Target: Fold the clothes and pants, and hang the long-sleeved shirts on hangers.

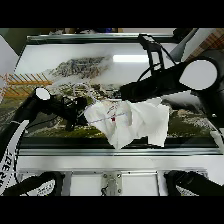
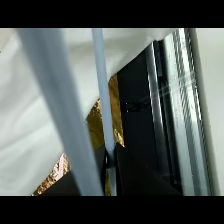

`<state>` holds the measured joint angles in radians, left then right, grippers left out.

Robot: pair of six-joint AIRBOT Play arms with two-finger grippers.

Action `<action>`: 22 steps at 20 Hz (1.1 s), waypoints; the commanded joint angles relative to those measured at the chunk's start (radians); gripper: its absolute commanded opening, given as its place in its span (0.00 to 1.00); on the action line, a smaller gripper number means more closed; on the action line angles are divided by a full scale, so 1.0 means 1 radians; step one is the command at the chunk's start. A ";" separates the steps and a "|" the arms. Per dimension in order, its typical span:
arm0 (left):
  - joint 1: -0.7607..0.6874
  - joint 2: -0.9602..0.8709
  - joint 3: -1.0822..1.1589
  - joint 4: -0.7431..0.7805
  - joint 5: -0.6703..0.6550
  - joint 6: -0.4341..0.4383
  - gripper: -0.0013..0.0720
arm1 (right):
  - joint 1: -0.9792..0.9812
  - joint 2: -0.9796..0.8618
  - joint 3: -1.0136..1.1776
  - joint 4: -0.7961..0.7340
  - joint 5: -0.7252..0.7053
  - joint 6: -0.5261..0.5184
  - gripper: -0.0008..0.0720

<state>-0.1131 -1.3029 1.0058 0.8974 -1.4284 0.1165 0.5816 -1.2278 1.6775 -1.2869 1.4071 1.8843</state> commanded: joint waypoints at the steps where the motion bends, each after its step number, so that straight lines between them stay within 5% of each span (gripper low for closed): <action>1: 0.001 0.001 0.000 0.002 -0.004 -0.001 0.04 | 0.029 -0.044 0.000 0.074 -0.108 -0.002 0.04; 12: 0.001 0.001 0.000 0.002 -0.004 -0.001 0.04 | 0.131 -0.132 0.000 0.170 -0.285 -0.031 0.04; 22: 0.001 0.001 0.000 0.001 -0.009 -0.001 0.04 | 0.151 -0.150 0.000 0.174 -0.275 -0.042 0.05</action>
<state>-0.1123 -1.3029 1.0042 0.9089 -1.4334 0.1165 0.7307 -1.3766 1.6783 -1.1149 1.1213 1.8526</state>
